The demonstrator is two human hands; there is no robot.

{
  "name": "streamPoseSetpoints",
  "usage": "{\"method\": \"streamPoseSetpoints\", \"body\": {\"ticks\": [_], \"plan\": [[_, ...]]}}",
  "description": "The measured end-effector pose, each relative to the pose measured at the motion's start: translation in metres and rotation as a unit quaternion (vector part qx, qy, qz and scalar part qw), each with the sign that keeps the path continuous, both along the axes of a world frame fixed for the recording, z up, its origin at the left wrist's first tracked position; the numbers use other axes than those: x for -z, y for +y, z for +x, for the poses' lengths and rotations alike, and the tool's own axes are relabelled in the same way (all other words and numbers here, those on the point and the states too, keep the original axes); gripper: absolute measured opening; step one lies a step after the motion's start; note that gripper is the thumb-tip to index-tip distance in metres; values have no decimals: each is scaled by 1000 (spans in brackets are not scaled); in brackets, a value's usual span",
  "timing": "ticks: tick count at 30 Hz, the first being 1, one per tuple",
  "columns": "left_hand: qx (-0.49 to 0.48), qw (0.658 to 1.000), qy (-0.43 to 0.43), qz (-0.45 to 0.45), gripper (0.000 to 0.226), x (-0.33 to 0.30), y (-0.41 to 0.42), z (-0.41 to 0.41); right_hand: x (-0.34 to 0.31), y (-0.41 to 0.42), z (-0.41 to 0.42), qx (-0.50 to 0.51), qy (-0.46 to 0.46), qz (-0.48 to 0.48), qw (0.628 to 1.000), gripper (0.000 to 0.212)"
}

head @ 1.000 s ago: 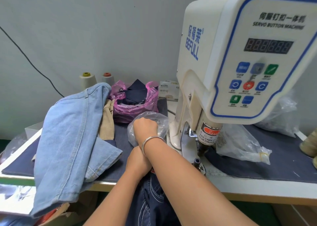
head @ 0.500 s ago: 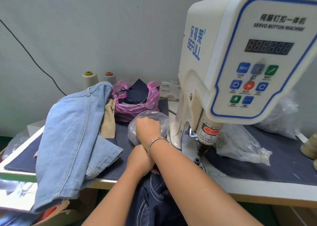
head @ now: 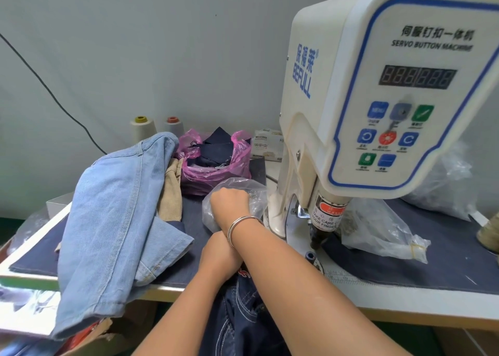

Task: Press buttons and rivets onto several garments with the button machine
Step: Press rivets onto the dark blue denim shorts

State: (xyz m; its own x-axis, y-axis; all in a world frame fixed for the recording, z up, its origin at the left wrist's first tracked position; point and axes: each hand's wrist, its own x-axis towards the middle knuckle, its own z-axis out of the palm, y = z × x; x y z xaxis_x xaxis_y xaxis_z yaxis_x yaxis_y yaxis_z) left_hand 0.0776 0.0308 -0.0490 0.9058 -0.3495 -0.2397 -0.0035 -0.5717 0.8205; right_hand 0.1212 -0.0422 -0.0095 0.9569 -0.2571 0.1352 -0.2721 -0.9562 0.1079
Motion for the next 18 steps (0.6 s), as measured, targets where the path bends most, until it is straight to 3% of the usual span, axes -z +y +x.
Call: {"method": "streamPoseSetpoints", "body": {"ticks": [2, 5, 14, 18], "plan": [[-22, 999, 2, -28, 15, 4, 0, 1, -2, 1, -1, -5, -4, -1, 1000, 28], [-36, 999, 22, -16, 42, 0, -2, 4, -3, 2, -2, -7, -8, 6, 1000, 27], [131, 986, -103, 29, 19, -1, 5, 1, -3, 1, -15, 21, -47, 73, 996, 27], [151, 977, -143, 39, 17, 2, 5, 2, -6, -2, -27, 28, -43, 91, 995, 25]]}}
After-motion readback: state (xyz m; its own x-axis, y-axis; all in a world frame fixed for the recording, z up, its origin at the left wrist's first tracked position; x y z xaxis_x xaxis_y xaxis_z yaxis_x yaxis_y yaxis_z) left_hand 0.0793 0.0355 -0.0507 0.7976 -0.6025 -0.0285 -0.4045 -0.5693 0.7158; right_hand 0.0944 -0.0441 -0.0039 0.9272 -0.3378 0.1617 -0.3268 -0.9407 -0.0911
